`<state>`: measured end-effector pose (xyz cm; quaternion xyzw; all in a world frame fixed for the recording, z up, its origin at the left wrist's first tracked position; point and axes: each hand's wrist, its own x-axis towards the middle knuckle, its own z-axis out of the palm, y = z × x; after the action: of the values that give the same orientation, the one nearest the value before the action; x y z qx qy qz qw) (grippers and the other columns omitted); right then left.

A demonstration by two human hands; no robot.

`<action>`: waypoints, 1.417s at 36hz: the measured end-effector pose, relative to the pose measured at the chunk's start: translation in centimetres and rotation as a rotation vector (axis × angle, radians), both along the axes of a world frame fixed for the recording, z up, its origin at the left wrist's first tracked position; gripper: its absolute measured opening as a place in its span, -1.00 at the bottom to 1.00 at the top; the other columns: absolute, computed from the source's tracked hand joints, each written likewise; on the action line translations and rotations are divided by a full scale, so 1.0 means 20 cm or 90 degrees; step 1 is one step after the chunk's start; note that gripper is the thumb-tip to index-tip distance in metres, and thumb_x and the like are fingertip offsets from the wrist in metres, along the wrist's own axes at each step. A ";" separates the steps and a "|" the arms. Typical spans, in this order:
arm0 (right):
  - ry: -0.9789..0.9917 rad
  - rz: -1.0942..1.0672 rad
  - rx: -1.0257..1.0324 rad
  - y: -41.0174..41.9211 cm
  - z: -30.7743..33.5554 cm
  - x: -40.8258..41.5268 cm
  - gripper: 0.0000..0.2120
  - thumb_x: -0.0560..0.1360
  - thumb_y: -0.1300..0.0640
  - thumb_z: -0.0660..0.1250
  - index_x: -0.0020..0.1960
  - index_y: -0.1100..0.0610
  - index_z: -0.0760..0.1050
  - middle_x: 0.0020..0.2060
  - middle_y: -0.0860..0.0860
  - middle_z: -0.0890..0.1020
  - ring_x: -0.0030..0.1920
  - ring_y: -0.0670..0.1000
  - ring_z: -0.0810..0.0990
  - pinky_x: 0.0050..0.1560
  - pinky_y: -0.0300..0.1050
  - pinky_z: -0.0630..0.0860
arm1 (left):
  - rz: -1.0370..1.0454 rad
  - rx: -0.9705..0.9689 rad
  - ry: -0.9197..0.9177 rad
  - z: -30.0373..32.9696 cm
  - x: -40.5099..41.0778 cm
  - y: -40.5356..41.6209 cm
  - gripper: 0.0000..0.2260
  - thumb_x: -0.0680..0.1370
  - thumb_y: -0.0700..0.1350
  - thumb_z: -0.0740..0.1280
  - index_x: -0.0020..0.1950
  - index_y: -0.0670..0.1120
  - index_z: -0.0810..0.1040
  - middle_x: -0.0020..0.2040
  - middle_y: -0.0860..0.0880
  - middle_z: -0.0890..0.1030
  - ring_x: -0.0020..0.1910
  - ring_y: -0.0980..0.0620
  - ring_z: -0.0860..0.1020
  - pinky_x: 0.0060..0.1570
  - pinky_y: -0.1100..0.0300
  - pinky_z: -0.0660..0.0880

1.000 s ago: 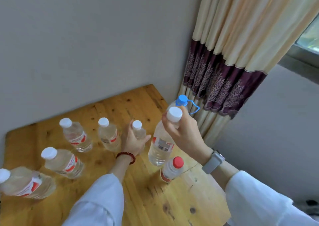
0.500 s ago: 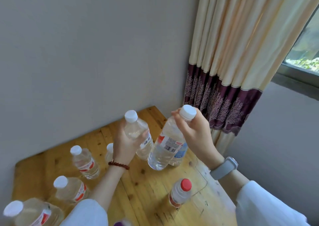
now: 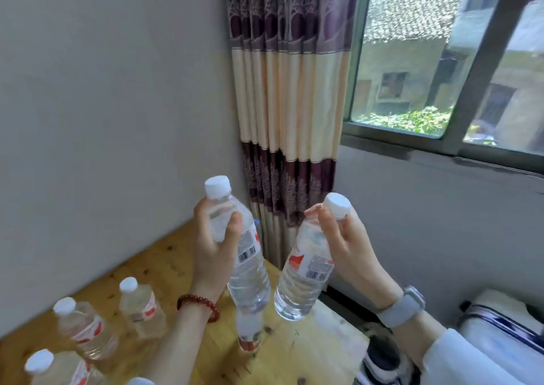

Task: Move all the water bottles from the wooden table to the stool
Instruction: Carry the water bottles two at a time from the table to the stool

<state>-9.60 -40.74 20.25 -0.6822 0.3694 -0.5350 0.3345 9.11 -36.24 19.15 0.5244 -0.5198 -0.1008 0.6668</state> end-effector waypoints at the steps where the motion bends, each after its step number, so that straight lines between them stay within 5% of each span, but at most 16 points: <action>1: 0.014 -0.016 -0.004 0.04 -0.01 -0.12 -0.52 0.47 -0.21 0.12 -0.01 0.22 0.47 -0.17 0.07 0.59 -0.13 0.04 0.57 -0.07 -0.05 0.50 | -0.026 0.007 0.001 0.01 -0.11 0.01 -0.70 0.41 0.11 0.20 0.04 -0.02 0.42 0.05 0.15 0.46 0.06 0.23 0.44 0.12 0.40 0.34; 5: 0.034 -0.123 0.011 0.27 -0.10 -0.73 -0.45 0.42 -0.23 0.10 0.02 0.26 0.42 -0.13 0.23 0.58 -0.12 0.19 0.56 -0.07 0.13 0.52 | -0.136 0.077 -0.027 -0.04 -0.66 0.11 -0.56 0.34 0.18 0.21 0.13 0.00 0.42 0.00 0.06 0.52 0.02 0.14 0.46 0.08 0.28 0.37; 11: 0.084 -0.304 0.075 0.76 -0.27 -1.52 -0.57 0.38 -0.20 0.15 -0.14 0.20 0.35 -0.40 -0.06 0.41 -0.40 -0.11 0.35 -0.34 -0.24 0.32 | -0.326 0.155 -0.093 -0.23 -1.48 0.35 -0.54 0.32 0.27 0.21 0.12 0.08 0.43 -0.08 0.17 0.56 -0.05 0.34 0.49 -0.10 0.42 0.36; 15: 0.128 -0.423 0.164 1.23 -0.46 -2.09 -0.57 0.38 -0.24 0.13 -0.09 0.14 0.35 -0.38 -0.09 0.46 -0.37 -0.16 0.43 -0.28 -0.19 0.38 | -0.465 0.191 -0.144 -0.38 -2.11 0.65 -0.64 0.33 0.27 0.21 0.06 0.17 0.40 -0.11 0.24 0.54 -0.09 0.43 0.48 -0.19 0.60 0.31; 19: 0.105 -0.535 0.249 1.62 -0.59 -2.51 -0.75 0.48 -0.15 0.18 -0.11 0.03 0.31 -0.38 -0.10 0.46 -0.40 -0.21 0.44 -0.32 -0.33 0.37 | -0.580 0.239 -0.195 -0.51 -2.60 0.88 -0.64 0.40 0.29 0.28 0.10 0.18 0.35 -0.06 0.15 0.54 -0.03 0.17 0.50 -0.04 0.28 0.37; 22: 0.063 -0.647 0.303 1.98 -0.66 -2.82 -0.87 0.52 0.00 0.23 -0.08 0.01 0.29 -0.28 -0.08 0.48 -0.28 -0.17 0.47 -0.23 -0.35 0.37 | -0.686 0.263 -0.266 -0.57 -3.03 1.10 -0.59 0.44 0.15 0.31 0.25 0.09 0.37 -0.01 0.26 0.44 0.00 0.24 0.42 -0.03 0.36 0.31; 25: 0.041 -0.766 0.326 2.30 -0.71 -3.08 -0.82 0.52 0.01 0.22 0.04 0.06 0.29 -0.19 -0.06 0.52 -0.14 0.03 0.51 -0.10 -0.10 0.42 | -0.817 0.237 -0.319 -0.61 -3.42 1.32 -0.74 0.46 0.02 0.35 0.07 0.27 0.38 -0.03 0.29 0.49 -0.01 0.31 0.45 -0.05 0.48 0.34; 28: 0.050 -0.869 0.363 2.60 -0.74 -3.31 -0.80 0.51 -0.10 0.16 0.04 -0.03 0.23 -0.15 -0.08 0.52 -0.12 0.03 0.52 -0.10 -0.08 0.43 | -0.932 0.238 -0.375 -0.64 -3.79 1.52 -0.70 0.43 0.14 0.28 0.14 0.14 0.38 0.05 0.15 0.54 0.06 0.18 0.49 0.05 0.22 0.42; 34: 0.076 -1.049 0.437 3.10 -0.81 -3.81 -0.71 0.52 -0.11 0.12 0.15 -0.02 0.17 -0.09 -0.05 0.51 -0.11 0.09 0.52 -0.11 -0.07 0.42 | -1.088 0.239 -0.426 -0.75 -4.56 1.93 -0.64 0.45 0.13 0.29 0.20 0.08 0.37 0.16 0.07 0.52 0.16 0.09 0.47 0.15 0.06 0.43; 40: 0.071 -1.184 0.522 3.58 -0.78 -4.32 -0.70 0.53 -0.10 0.12 0.19 -0.02 0.16 -0.13 0.01 0.54 -0.10 0.20 0.55 -0.13 -0.04 0.43 | -1.202 0.201 -0.453 -0.79 -5.34 2.40 -0.69 0.42 0.09 0.32 0.13 0.15 0.37 0.04 0.11 0.52 0.01 0.12 0.48 -0.08 0.24 0.35; 51: -0.058 -1.378 0.619 4.54 -0.79 -4.96 -0.68 0.54 -0.11 0.10 0.18 0.03 0.16 -0.12 -0.03 0.50 -0.07 0.18 0.55 -0.10 -0.06 0.41 | -1.438 0.142 -0.486 -0.82 -6.39 3.47 -0.73 0.44 0.03 0.35 0.06 0.21 0.33 -0.04 0.26 0.48 -0.05 0.26 0.46 -0.12 0.33 0.34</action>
<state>-108.90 50.16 4.45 0.2030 0.9063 -0.3666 -0.0548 -118.71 33.14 2.84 -0.1775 -0.8392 -0.5120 -0.0450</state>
